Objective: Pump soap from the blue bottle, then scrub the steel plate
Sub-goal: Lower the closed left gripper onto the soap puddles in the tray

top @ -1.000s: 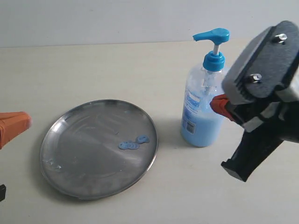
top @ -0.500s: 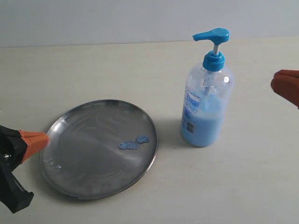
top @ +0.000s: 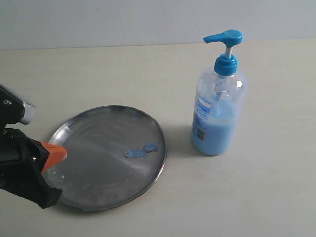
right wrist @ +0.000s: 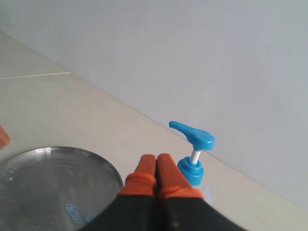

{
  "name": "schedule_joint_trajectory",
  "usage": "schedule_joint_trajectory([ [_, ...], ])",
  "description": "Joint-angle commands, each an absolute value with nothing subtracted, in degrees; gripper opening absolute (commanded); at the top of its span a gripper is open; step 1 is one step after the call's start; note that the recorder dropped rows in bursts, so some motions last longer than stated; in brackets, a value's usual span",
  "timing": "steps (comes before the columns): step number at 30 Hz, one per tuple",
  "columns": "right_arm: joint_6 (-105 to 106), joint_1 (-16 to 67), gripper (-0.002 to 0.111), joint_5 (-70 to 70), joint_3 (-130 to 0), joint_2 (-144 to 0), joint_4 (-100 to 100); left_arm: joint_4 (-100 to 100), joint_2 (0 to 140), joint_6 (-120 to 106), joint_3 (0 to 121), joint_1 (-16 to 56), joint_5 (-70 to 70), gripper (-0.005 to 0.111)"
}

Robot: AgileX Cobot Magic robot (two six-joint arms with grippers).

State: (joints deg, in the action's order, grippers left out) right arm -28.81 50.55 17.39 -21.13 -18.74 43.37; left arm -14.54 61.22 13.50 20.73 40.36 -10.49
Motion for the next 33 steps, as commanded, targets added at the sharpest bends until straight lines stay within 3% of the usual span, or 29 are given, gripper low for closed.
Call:
schedule_joint_trajectory([
  [1, -29.1, 50.7, 0.0, 17.2, -20.9, -18.5, 44.0, -13.0, 68.3, 15.2, 26.0, 40.5, -16.5, 0.0],
  [15, -29.1, 50.7, 0.0, 12.7, -19.3, -18.5, 45.6, 8.0, 100.4, -1.0, 63.2, 40.5, -41.9, 0.0],
  [33, -36.6, 50.7, 0.0, 15.7, -19.3, -18.8, 45.5, 17.1, 111.3, -4.1, 70.0, 40.5, -43.1, 0.0],
])
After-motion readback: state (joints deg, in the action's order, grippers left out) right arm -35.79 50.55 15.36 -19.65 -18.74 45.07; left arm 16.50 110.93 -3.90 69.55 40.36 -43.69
